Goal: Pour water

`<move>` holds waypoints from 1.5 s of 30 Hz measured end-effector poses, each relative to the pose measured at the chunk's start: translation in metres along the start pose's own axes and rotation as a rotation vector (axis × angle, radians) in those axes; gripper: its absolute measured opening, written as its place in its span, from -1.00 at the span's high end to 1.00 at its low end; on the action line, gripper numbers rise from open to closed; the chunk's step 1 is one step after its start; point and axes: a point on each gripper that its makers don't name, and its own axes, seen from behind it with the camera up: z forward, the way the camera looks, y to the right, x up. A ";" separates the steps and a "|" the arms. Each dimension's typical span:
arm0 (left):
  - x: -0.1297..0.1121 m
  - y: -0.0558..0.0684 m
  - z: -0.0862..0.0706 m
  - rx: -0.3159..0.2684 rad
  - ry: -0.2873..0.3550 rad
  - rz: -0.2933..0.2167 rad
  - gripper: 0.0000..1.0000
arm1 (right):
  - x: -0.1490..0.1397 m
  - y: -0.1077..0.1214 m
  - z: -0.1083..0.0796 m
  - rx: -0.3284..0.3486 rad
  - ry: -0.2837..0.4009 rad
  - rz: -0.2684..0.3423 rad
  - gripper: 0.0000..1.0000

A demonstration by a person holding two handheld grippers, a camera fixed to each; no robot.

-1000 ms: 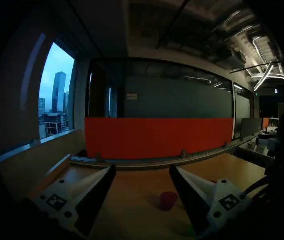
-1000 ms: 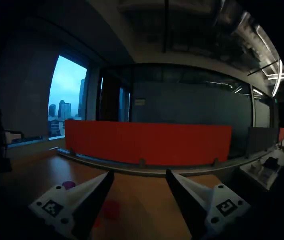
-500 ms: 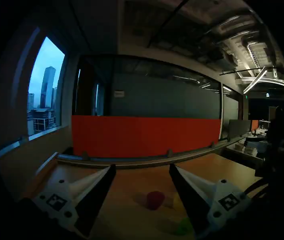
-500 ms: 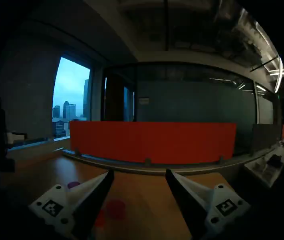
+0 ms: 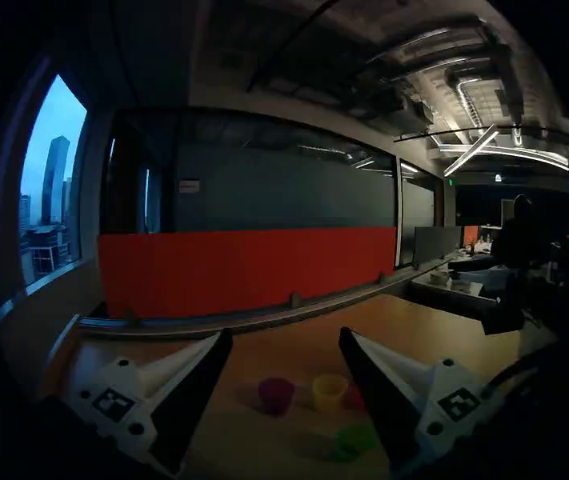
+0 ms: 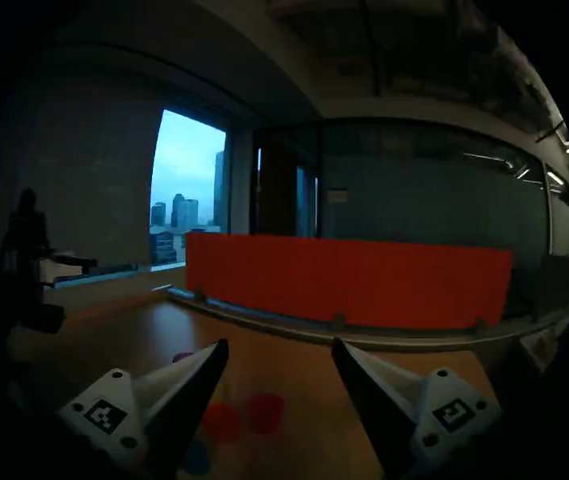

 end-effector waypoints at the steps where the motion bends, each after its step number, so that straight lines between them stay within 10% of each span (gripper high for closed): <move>1: -0.001 0.002 0.000 -0.008 -0.003 0.001 -0.98 | 0.000 -0.002 0.000 0.009 -0.004 -0.002 -1.00; 21: 0.004 0.047 0.000 -0.244 -0.007 -0.006 -0.98 | 0.021 -0.055 -0.009 0.241 0.008 -0.014 -1.00; 45: -0.016 0.058 0.003 -0.335 -0.070 0.026 -0.98 | 0.005 -0.080 -0.016 0.362 -0.096 -0.051 -1.00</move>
